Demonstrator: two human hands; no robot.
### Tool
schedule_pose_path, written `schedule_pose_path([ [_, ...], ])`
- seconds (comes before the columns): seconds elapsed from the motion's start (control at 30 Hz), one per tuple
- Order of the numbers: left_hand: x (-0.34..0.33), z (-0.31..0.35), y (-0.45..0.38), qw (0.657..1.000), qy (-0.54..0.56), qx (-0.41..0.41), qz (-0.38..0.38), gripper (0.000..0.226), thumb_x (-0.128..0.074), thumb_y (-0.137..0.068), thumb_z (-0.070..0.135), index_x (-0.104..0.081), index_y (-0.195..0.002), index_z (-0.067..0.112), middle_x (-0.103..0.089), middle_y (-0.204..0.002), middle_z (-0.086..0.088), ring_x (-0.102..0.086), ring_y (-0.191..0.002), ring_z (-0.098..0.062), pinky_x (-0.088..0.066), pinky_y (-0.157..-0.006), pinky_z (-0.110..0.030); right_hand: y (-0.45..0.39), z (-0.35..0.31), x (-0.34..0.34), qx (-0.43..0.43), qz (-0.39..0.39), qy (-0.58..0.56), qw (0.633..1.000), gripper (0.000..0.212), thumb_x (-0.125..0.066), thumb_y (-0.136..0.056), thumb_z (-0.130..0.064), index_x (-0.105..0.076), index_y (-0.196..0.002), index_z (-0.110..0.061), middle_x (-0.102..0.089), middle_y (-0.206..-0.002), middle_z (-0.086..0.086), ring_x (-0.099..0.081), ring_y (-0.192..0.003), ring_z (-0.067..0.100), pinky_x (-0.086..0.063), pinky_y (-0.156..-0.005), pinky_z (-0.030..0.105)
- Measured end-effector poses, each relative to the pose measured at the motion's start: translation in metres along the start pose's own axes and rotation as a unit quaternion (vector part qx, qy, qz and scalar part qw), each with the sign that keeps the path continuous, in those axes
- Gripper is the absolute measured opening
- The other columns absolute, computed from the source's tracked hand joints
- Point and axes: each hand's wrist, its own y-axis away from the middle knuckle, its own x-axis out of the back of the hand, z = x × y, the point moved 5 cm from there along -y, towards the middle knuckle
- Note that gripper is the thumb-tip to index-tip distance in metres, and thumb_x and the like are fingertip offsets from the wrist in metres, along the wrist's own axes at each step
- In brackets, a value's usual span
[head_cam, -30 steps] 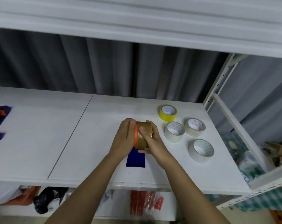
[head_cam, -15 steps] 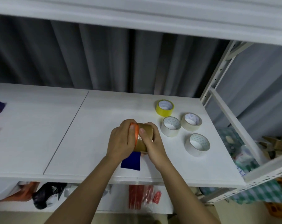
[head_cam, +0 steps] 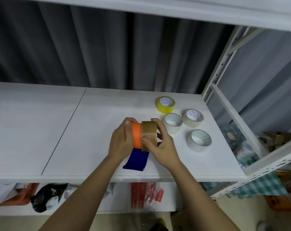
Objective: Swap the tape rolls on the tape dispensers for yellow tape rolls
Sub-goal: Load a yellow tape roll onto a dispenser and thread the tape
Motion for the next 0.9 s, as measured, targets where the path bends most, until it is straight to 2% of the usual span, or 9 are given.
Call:
schedule_pose_path([
  [0.07, 0.019, -0.008, -0.009, 0.997, -0.022, -0.015, 0.068, 0.035, -0.036, -0.087, 0.048, -0.049, -0.076, 0.018, -0.061, -0.075, -0.008, -0.064, -0.065, -0.022, -0.048, -0.049, -0.031, 0.002, 0.003, 0.025, 0.028, 0.053, 0.045, 0.997, 0.066, -0.073, -0.073, -0.047, -0.040, -0.130, -0.038, -0.053, -0.128, -0.011, -0.054, -0.116, 0.012, -0.050, -0.092, 0.041],
  [0.2, 0.036, -0.038, -0.015, 0.992, 0.035, 0.112, 0.041, 0.036, -0.017, -0.100, 0.045, -0.050, -0.095, 0.034, -0.058, -0.088, 0.006, -0.061, -0.078, -0.005, -0.046, -0.052, -0.021, -0.001, 0.016, 0.058, 0.017, 0.021, 0.206, 0.978, 0.078, -0.069, -0.073, -0.058, -0.030, -0.138, -0.044, -0.041, -0.131, -0.016, -0.042, -0.122, 0.004, -0.038, -0.093, 0.012],
  [0.27, 0.036, -0.034, -0.021, 0.994, 0.025, 0.105, 0.026, 0.031, -0.018, -0.101, 0.044, -0.047, -0.100, 0.034, -0.057, -0.092, 0.006, -0.060, -0.076, 0.000, -0.047, -0.052, -0.016, -0.004, 0.033, 0.056, -0.038, -0.031, 0.307, 0.950, 0.090, -0.070, -0.072, -0.056, -0.018, -0.145, -0.044, -0.037, -0.135, -0.008, -0.044, -0.120, 0.015, -0.042, -0.094, 0.028],
  [0.33, 0.032, -0.029, -0.027, 0.996, 0.009, 0.088, 0.009, 0.029, -0.022, -0.099, 0.045, -0.045, -0.109, 0.030, -0.056, -0.103, 0.000, -0.060, -0.085, -0.012, -0.051, -0.065, -0.028, -0.008, 0.046, 0.051, -0.067, -0.068, 0.387, 0.917, 0.095, -0.069, -0.072, -0.056, -0.012, -0.147, -0.042, -0.034, -0.142, -0.003, -0.043, -0.123, 0.025, -0.039, -0.099, 0.041],
  [0.4, 0.029, -0.032, -0.032, 0.997, -0.006, 0.078, -0.004, 0.032, -0.030, -0.098, 0.045, -0.046, -0.115, 0.024, -0.057, -0.109, -0.003, -0.060, -0.094, -0.026, -0.051, -0.076, -0.035, -0.011, 0.055, 0.045, -0.081, -0.094, 0.427, 0.896, 0.093, -0.067, -0.073, -0.056, -0.014, -0.147, -0.041, -0.031, -0.144, -0.003, -0.040, -0.126, 0.029, -0.031, -0.100, 0.044],
  [0.53, 0.032, -0.026, -0.028, 0.996, 0.009, 0.074, 0.039, 0.041, -0.018, -0.094, 0.053, -0.044, -0.115, 0.029, -0.054, -0.111, 0.002, -0.059, -0.093, -0.023, -0.052, -0.081, -0.049, -0.017, 0.065, 0.036, -0.125, -0.173, 0.460, 0.862, 0.094, -0.065, -0.071, -0.064, -0.014, -0.147, -0.042, -0.024, -0.149, 0.001, -0.032, -0.133, 0.029, -0.026, -0.102, 0.044],
  [0.63, 0.030, -0.024, -0.028, 0.996, 0.001, 0.077, 0.036, 0.036, -0.020, -0.100, 0.045, -0.044, -0.118, 0.027, -0.052, -0.111, 0.005, -0.057, -0.094, -0.020, -0.051, -0.084, -0.048, -0.034, 0.054, 0.037, -0.125, -0.150, 0.429, 0.882, 0.078, -0.058, -0.074, -0.069, -0.036, -0.141, -0.035, -0.038, -0.143, 0.001, -0.035, -0.132, 0.026, -0.028, -0.104, 0.044],
  [0.73, 0.028, -0.024, -0.028, 0.996, -0.005, 0.087, 0.019, 0.038, -0.019, -0.098, 0.048, -0.043, -0.119, 0.027, -0.053, -0.111, 0.005, -0.058, -0.095, -0.020, -0.052, -0.083, -0.046, -0.064, 0.041, 0.043, -0.078, -0.081, 0.392, 0.913, 0.056, -0.057, -0.084, -0.056, -0.056, -0.129, -0.021, -0.054, -0.131, 0.006, -0.046, -0.125, 0.026, -0.037, -0.103, 0.035],
  [0.9, 0.029, -0.024, -0.038, 0.994, 0.004, 0.110, 0.003, 0.041, -0.019, -0.096, 0.054, -0.042, -0.119, 0.029, -0.059, -0.111, -0.002, -0.063, -0.091, -0.025, -0.054, -0.079, -0.049, -0.127, 0.057, 0.054, -0.119, -0.068, 0.431, 0.892, 0.043, -0.054, -0.090, -0.033, -0.053, -0.131, -0.019, -0.055, -0.131, 0.013, -0.046, -0.124, 0.036, -0.038, -0.103, 0.044],
])
